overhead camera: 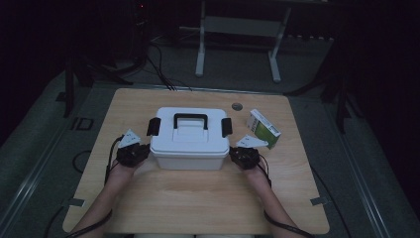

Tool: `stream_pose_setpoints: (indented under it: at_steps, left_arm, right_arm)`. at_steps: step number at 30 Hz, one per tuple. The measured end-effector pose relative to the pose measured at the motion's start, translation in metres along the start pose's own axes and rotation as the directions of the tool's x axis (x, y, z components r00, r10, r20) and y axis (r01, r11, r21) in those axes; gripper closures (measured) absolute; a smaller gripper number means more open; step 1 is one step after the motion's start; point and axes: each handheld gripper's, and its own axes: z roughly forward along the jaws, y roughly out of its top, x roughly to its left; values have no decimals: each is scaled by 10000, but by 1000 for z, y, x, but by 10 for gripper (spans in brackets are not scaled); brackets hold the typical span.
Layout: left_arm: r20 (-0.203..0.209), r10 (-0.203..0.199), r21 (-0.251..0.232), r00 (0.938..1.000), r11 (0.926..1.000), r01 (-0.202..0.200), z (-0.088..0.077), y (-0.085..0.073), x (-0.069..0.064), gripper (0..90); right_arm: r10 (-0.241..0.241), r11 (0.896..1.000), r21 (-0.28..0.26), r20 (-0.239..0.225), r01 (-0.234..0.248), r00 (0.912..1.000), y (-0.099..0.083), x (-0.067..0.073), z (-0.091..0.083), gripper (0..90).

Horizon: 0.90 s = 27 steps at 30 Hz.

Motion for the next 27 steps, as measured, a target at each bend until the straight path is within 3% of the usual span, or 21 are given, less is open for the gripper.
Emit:
stream_pose_setpoints:
  at_steps: [6,27]
  left_arm:
    - [201,-42,-35,9998,10000,43,-5,-5,-10,900]
    - [794,396,167,9961,9990,-411,-18,-14,-44,900]
  right_arm:
    - [36,10000,-65,-45,-36,10000,-6,2,-9,900]
    - [19,9997,-225,-165,-23,9999,-30,12,-47,900]
